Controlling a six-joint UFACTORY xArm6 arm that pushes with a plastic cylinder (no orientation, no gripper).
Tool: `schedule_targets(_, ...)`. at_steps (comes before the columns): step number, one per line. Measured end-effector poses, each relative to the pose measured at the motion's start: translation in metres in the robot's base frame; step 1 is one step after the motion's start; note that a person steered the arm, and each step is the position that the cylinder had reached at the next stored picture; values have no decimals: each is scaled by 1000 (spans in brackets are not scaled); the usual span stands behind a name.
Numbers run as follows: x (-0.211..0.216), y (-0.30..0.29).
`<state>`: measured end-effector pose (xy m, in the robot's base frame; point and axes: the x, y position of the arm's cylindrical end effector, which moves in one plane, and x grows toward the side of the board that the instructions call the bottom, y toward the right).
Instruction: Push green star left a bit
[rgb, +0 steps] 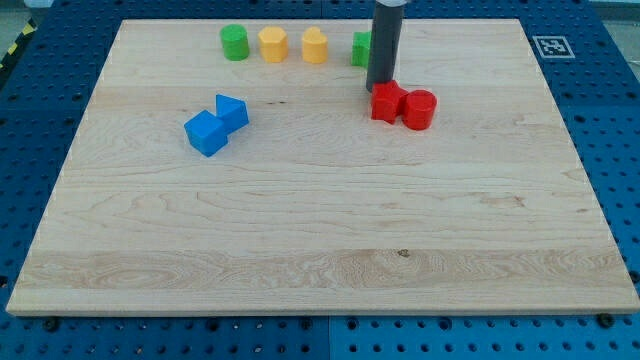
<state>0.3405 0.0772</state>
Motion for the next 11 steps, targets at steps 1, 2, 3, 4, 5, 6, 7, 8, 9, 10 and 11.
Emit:
schedule_targets(1,9,9)
schedule_targets(2,10,22)
schedule_targets(3,-9,24)
schedule_targets(4,-30,24)
schedule_targets(5,-41,24)
schedule_targets(6,-65,48)
schedule_targets(7,-87,81)
schedule_targets(8,-98,84)
schedule_targets(9,-98,50)
schedule_targets(10,-98,8)
schedule_targets(11,-98,-9)
